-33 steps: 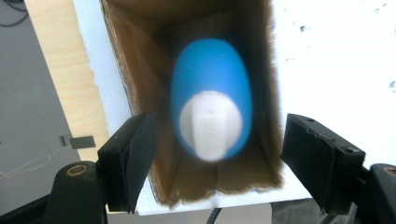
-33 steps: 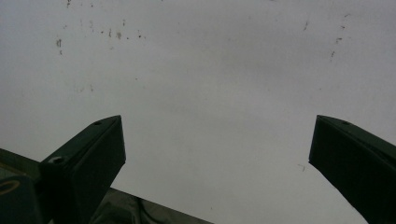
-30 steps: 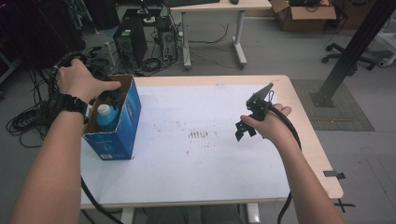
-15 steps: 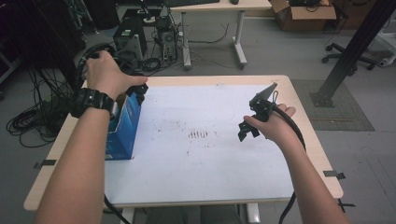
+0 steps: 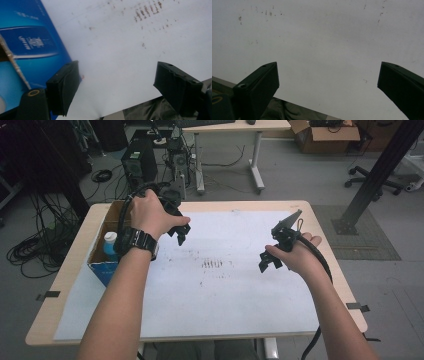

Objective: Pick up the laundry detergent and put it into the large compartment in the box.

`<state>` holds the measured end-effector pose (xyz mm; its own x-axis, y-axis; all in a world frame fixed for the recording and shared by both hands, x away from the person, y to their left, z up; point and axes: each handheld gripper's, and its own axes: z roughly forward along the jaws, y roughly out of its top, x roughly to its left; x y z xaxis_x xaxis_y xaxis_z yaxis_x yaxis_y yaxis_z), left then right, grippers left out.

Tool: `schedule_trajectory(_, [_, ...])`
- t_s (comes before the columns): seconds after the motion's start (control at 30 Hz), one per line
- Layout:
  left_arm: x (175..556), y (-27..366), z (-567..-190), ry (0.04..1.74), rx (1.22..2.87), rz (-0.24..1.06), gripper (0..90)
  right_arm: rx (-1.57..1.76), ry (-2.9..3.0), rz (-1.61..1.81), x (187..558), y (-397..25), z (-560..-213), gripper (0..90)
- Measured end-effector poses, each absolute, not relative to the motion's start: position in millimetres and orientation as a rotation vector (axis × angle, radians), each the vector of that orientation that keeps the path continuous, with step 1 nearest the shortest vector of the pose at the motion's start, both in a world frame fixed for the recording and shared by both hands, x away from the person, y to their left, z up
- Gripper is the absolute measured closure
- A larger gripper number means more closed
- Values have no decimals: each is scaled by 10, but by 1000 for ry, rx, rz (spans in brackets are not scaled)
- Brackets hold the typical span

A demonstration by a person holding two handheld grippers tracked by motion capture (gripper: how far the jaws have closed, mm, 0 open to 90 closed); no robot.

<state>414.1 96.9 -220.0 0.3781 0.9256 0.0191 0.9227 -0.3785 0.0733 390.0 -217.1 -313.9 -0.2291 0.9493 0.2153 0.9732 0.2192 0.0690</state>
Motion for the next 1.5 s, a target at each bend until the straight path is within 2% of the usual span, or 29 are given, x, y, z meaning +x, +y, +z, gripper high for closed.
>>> schedule_trajectory(0.43, [4083, 789, -2373, 1649, 2611, 43, 122, -1857, -2351, -288, 3872, -2155, -3142, 37])
schedule_trajectory(0.5, [4076, 768, -2384, 1647, 2621, 43, 102, -1859, -2353, -291, 3868, -2161, -3141, 37])
schedule_trajectory(0.57, [4069, 752, -2384, 1647, 2622, 54, 41, -1860, -2351, -290, 3862, -2166, -3137, 37])
schedule_trajectory(1.5, [4022, 732, -2393, 1613, 2629, 30, 48, -1861, -2350, -295, 3831, -2159, -3110, 37])
